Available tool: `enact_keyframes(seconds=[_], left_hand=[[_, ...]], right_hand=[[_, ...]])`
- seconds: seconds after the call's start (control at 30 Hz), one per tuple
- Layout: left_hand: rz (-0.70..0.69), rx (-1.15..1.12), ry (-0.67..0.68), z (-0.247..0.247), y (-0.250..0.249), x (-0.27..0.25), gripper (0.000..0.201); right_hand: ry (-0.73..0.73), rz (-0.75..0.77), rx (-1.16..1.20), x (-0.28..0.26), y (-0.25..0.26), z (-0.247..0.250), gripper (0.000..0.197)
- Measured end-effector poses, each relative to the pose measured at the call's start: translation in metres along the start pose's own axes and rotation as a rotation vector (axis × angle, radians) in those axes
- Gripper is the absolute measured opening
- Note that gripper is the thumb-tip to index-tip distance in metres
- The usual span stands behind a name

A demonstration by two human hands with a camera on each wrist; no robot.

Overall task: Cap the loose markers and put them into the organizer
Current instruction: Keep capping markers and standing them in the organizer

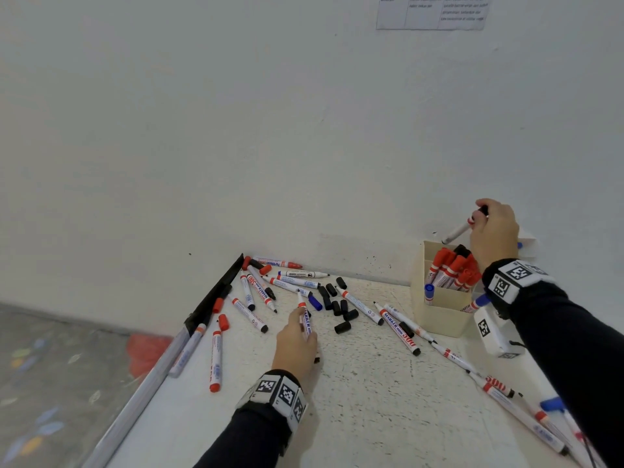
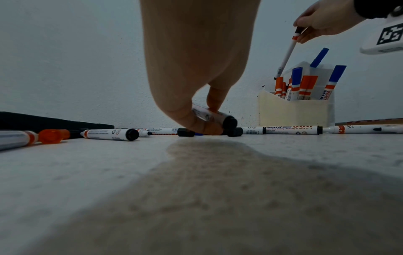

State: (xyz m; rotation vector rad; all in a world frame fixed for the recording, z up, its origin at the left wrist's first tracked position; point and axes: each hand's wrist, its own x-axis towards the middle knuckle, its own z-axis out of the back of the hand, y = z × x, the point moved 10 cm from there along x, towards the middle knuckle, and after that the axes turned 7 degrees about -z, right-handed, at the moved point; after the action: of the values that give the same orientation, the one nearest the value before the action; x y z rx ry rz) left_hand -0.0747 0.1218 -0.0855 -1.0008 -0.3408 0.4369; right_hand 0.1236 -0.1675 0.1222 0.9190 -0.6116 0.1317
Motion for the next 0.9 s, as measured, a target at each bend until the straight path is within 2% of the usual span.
enact_keyframes(seconds=[0.1, 0.23, 0.37, 0.47, 0.53, 0.6, 0.7, 0.8, 0.9], left_hand=[[0.008, -0.023, -0.003, 0.000, 0.003, 0.001, 0.053], [0.034, -0.037, 0.007, -0.001, 0.006, 0.002, 0.054], [0.039, -0.026, 0.006, -0.002, 0.008, 0.003, 0.053], [0.040, -0.018, 0.020, -0.004, 0.008, 0.003, 0.054], [0.031, -0.018, 0.023, -0.005, 0.008, 0.004, 0.053], [0.024, -0.017, 0.022, -0.006, 0.007, 0.004, 0.052], [0.023, -0.022, 0.020, -0.006, 0.008, 0.004, 0.051], [0.021, -0.023, 0.019, -0.005, 0.007, 0.004, 0.051], [0.011, -0.015, 0.006, -0.003, 0.005, 0.003, 0.051]], right_hand=[[0.149, -0.062, -0.144, 0.008, -0.010, -0.028, 0.032], [0.170, -0.164, -0.141, 0.008, -0.020, -0.040, 0.021], [0.214, -0.137, -0.361, 0.005, -0.030, -0.054, 0.017], [0.467, -0.135, -0.521, -0.010, -0.044, -0.084, 0.029], [0.571, -0.130, -0.555, -0.021, -0.046, -0.092, 0.034], [0.554, -0.121, -0.549, -0.022, -0.042, -0.088, 0.037], [0.424, -0.107, -0.654, -0.016, -0.037, -0.073, 0.036], [0.497, -0.164, -0.647, -0.024, -0.040, -0.078, 0.023], [0.540, -0.091, -0.597, -0.033, -0.031, -0.084, 0.012]])
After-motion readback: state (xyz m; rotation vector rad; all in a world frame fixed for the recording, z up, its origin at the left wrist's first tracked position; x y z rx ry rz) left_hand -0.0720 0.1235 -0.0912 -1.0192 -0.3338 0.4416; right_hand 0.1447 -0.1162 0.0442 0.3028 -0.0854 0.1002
